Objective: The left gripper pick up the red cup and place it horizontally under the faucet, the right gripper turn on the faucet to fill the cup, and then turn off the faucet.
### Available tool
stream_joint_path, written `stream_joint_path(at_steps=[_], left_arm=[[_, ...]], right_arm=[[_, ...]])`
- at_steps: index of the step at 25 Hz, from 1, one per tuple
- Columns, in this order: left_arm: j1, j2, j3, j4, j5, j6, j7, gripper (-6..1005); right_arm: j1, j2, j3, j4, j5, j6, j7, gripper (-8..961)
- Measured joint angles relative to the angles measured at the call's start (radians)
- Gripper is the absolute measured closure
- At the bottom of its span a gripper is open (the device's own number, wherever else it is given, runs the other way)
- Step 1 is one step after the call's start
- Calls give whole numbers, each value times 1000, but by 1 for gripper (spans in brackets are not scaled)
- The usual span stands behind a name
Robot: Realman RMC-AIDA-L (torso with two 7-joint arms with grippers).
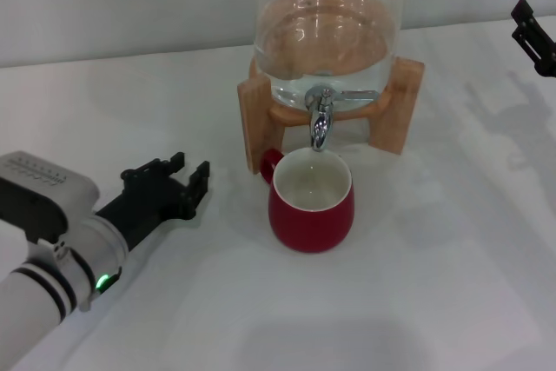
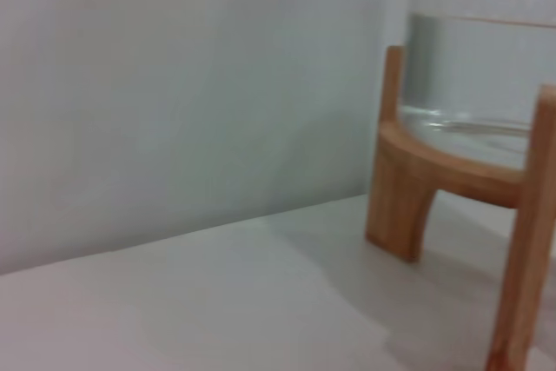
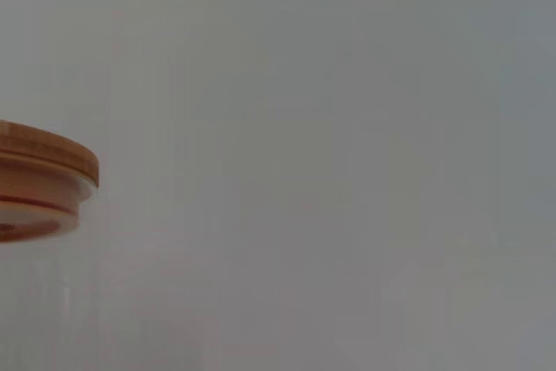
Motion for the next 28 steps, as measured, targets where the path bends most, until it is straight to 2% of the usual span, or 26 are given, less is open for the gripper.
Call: stream_joint_path(at_steps=[1, 5, 10, 15, 22, 28], left_arm=[[0, 0, 0, 0, 0, 0, 0, 554], [64, 5, -91, -24, 1, 7, 60, 547], [186, 20, -200, -123, 2, 46, 173, 538], [304, 11, -314, -172, 2, 216, 264, 529], [389, -4, -410, -160, 1, 437, 291, 517], [456, -6, -494, -168, -1, 494, 272, 506]], right_arm=[[0, 0, 0, 0, 0, 0, 0, 146], [-1, 0, 0, 0, 0, 1, 0, 146], [-3, 0, 0, 0, 1, 0, 0, 146], [2, 2, 0, -2, 1, 10, 0, 146], [25, 5, -8, -4, -1, 50, 32, 146], [22, 3, -46, -5, -2, 63, 73, 146]])
